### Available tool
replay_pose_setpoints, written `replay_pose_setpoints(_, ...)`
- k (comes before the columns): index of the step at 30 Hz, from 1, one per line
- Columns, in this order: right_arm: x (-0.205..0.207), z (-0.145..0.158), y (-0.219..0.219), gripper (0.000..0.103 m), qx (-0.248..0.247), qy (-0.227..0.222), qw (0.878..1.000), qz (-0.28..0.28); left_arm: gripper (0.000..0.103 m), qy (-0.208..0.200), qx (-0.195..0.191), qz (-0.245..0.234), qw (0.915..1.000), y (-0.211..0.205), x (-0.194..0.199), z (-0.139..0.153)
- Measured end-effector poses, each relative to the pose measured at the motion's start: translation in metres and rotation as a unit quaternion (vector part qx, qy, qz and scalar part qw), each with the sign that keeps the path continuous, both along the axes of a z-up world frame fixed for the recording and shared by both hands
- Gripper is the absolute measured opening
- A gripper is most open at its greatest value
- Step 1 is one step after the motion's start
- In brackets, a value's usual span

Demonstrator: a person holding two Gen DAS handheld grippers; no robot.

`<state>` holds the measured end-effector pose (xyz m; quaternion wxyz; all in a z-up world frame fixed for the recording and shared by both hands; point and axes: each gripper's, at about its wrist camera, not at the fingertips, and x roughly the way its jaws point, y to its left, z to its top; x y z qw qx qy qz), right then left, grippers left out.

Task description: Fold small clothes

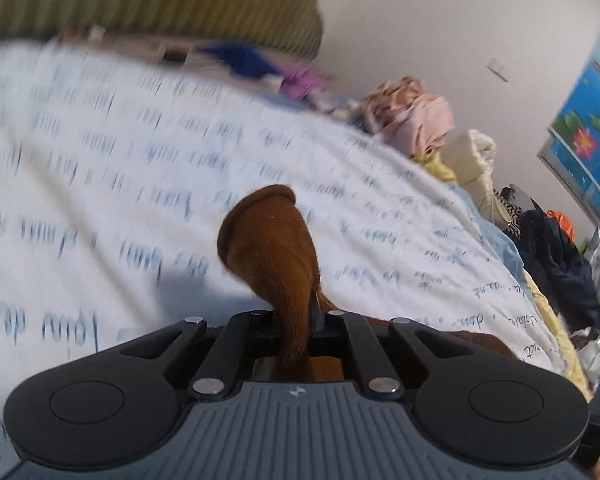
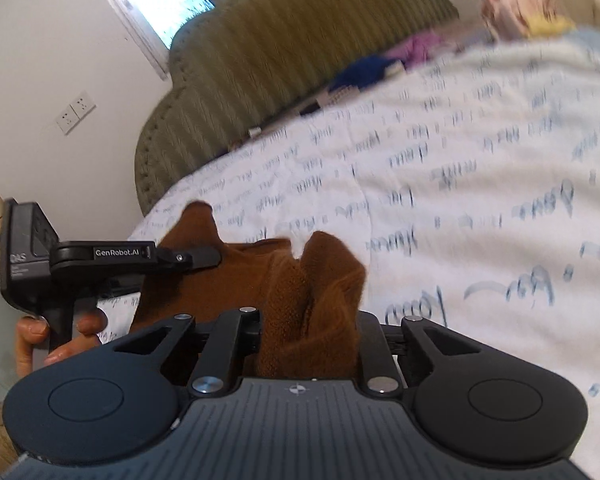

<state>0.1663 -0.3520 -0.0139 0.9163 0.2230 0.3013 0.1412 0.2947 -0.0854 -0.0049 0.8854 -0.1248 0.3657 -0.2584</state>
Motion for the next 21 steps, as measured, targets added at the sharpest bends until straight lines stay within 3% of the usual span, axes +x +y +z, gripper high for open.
replay_pose_setpoints(2, 0.003, 0.006, -0.002, 0.021, -0.012, -0.007, 1.000, -0.012, 0.010, -0.007, 0.037, 0.003, 0.9993, -0.011, 0.006, 0.002)
replay_pose_setpoints(6, 0.014, -0.009, -0.012, 0.031, -0.009, 0.048, 0.998, -0.049, 0.014, 0.037, 0.111, 0.035, 0.9925, -0.018, 0.012, -0.010)
replay_pose_setpoints(7, 0.009, -0.009, -0.012, 0.036, -0.017, 0.052, 0.997, -0.060, 0.021, 0.035, 0.111, 0.040, 0.9924, -0.013, 0.007, -0.009)
replay_pose_setpoints(9, -0.007, -0.005, -0.015, 0.042, -0.022, 0.046, 0.996, -0.072, 0.046, 0.028, 0.111, 0.049, 0.9922, 0.000, -0.012, -0.003)
replay_pose_setpoints(10, -0.016, -0.001, -0.017, 0.042, -0.019, 0.044, 0.996, -0.077, 0.066, 0.022, 0.115, 0.061, 0.9913, 0.006, -0.025, 0.001)
replay_pose_setpoints(11, -0.027, 0.003, -0.018, 0.044, -0.017, 0.043, 0.995, -0.084, 0.075, 0.009, 0.113, 0.071, 0.9910, 0.013, -0.041, 0.006)
replay_pose_setpoints(14, -0.061, 0.015, -0.011, 0.058, -0.022, 0.023, 0.997, -0.067, 0.075, -0.014, 0.105, 0.063, 0.9924, 0.027, -0.090, 0.018)
replay_pose_setpoints(17, -0.089, 0.020, 0.012, 0.064, -0.079, 0.011, 0.996, -0.024, 0.075, -0.009, 0.096, 0.049, 0.9941, 0.028, -0.129, 0.017)
replay_pose_setpoints(19, -0.097, 0.014, 0.021, 0.065, -0.134, 0.024, 0.990, -0.037, 0.075, -0.035, 0.146, 0.058, 0.9870, 0.022, -0.147, 0.007)
replay_pose_setpoints(21, -0.099, 0.006, 0.013, 0.065, -0.140, 0.052, 0.985, -0.090, 0.076, -0.051, 0.218, 0.076, 0.9717, 0.012, -0.157, -0.003)
